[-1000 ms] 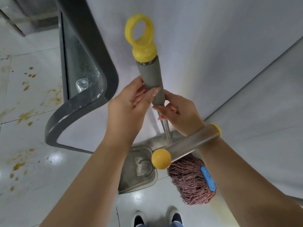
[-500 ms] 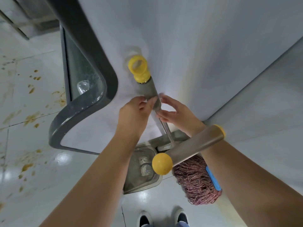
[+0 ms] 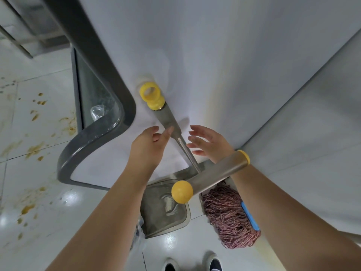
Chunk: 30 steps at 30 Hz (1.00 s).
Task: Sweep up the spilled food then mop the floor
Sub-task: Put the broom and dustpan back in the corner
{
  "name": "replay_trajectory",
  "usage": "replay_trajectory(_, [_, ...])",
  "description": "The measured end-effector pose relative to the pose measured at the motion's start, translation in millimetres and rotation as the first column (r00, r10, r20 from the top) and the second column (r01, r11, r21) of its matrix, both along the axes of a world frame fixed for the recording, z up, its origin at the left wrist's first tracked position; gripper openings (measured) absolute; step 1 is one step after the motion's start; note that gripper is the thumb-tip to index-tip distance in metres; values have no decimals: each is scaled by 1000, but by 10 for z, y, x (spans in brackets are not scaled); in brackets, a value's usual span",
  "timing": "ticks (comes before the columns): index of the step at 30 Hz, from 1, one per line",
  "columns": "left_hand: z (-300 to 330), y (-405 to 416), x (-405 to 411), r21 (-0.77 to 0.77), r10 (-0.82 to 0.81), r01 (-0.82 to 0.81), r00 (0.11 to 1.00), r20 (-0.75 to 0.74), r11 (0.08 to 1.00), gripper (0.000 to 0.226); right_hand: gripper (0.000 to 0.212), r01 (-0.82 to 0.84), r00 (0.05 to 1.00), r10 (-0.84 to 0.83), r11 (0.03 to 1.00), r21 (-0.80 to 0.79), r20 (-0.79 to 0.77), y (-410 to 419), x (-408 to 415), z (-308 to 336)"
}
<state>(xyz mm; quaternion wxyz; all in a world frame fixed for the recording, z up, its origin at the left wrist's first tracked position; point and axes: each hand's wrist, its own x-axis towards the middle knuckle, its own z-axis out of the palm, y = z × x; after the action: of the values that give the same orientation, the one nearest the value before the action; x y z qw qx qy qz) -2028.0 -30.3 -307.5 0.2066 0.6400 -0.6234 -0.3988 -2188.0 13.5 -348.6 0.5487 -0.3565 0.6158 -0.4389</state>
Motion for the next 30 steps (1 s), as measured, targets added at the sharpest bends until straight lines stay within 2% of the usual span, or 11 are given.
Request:
replay_trajectory(4, [62, 54, 112, 68, 23, -16, 995, -99, 998, 55, 15, 94, 989, -99, 995, 43, 111, 82, -28, -11])
replay_trajectory(7, [247, 207, 226, 90, 53, -32, 969, -242, 995, 23, 10, 167, 979, -173, 984, 61, 110, 296, -110, 86])
replay_trajectory(11, [583, 466, 470, 83, 119, -94, 906, -406, 992, 16, 24, 237, 971, -240, 962, 133, 8, 659, -207, 340])
replay_trajectory(14, [902, 595, 551, 67, 95, -70, 857, -506, 995, 16, 11, 263, 964, -264, 954, 146, -17, 901, -213, 668])
replay_trajectory(16, [1103, 672, 505, 58, 34, -3, 847, -530, 998, 16, 11, 328, 944, -330, 937, 118, -10, 1045, -202, 948])
replay_trajectory(21, [1498, 937, 370, 27, -117, 155, 839, -532, 987, 14, 16, 518, 855, -518, 852, 78, -13, 1465, -200, 1613])
replay_trajectory(24, [1582, 1123, 418, -28, -198, 210, 857, -476, 977, 13, 8, 653, 749, -662, 745, 135, 30, 1960, -287, 1775])
replay_trajectory(26, [1656, 1246, 467, -84, -245, 232, 856, -456, 969, 19, 14, 720, 680, -732, 676, 160, 31, 2349, -356, 1819])
replay_trajectory(30, [1812, 1419, 377, -95, -324, 321, 805, -497, 942, 19, 16, 836, 535, -845, 529, 145, 0, 3001, -547, 1839])
